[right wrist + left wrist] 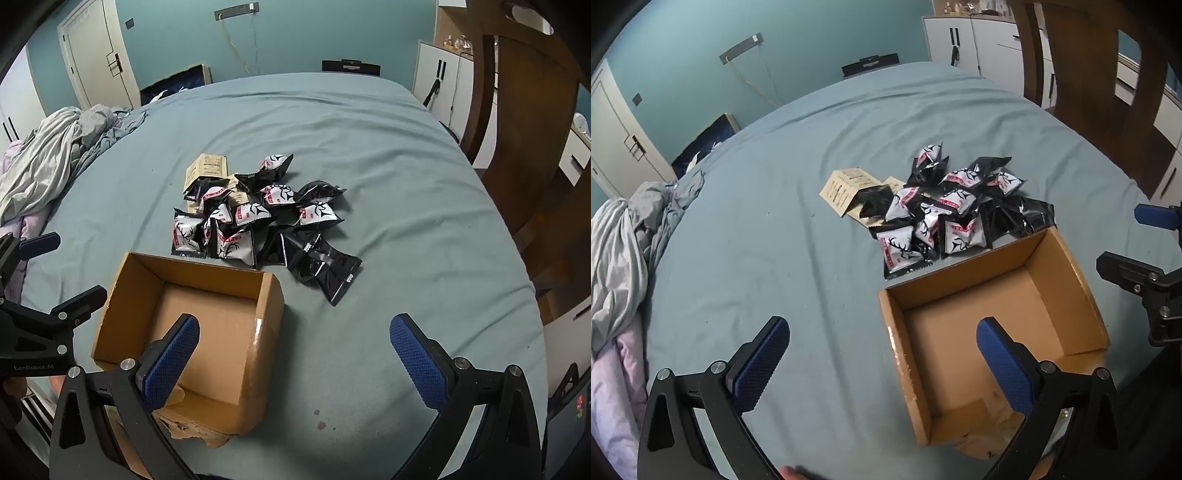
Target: Organize snacks
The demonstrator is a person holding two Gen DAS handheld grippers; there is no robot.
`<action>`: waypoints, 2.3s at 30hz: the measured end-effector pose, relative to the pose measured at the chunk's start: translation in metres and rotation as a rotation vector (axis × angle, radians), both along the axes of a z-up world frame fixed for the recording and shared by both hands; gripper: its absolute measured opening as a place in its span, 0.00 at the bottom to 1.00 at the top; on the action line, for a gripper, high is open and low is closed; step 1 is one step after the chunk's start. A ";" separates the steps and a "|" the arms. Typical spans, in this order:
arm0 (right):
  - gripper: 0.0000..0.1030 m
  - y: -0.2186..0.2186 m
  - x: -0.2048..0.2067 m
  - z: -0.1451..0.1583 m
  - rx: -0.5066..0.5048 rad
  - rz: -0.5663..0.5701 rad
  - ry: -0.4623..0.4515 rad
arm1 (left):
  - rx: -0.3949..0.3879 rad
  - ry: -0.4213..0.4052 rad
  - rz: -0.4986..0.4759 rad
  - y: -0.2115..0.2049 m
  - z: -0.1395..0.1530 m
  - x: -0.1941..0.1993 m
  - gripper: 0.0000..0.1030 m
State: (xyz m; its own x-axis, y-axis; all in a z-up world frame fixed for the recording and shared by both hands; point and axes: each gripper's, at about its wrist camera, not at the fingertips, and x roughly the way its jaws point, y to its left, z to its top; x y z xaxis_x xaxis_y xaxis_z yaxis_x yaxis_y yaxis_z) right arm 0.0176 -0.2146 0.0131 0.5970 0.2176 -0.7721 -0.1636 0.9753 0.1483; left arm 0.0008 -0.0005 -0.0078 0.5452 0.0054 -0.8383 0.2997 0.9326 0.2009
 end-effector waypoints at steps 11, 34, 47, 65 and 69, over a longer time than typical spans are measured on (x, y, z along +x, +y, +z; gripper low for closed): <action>1.00 0.006 0.001 -0.002 -0.020 0.019 0.010 | 0.000 0.010 0.001 0.001 -0.001 0.000 1.00; 1.00 -0.002 0.015 -0.005 0.012 0.017 0.053 | -0.014 0.042 0.004 0.003 0.000 0.000 1.00; 1.00 -0.021 0.081 -0.031 0.010 -0.091 0.186 | -0.049 0.079 -0.004 -0.001 -0.002 0.005 1.00; 0.99 -0.011 0.179 -0.110 0.115 -0.069 0.384 | -0.071 0.127 0.072 0.004 -0.021 0.029 1.00; 0.59 -0.014 0.180 -0.106 0.120 -0.055 0.361 | -0.065 0.111 0.085 0.003 -0.021 0.033 1.00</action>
State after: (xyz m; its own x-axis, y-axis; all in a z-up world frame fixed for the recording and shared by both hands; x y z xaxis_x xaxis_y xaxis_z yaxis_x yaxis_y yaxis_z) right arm 0.1973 -0.2284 -0.0933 0.3045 0.2945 -0.9058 -0.0274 0.9533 0.3007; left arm 0.0337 0.0024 -0.0292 0.4486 -0.0091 -0.8937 0.2366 0.9655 0.1089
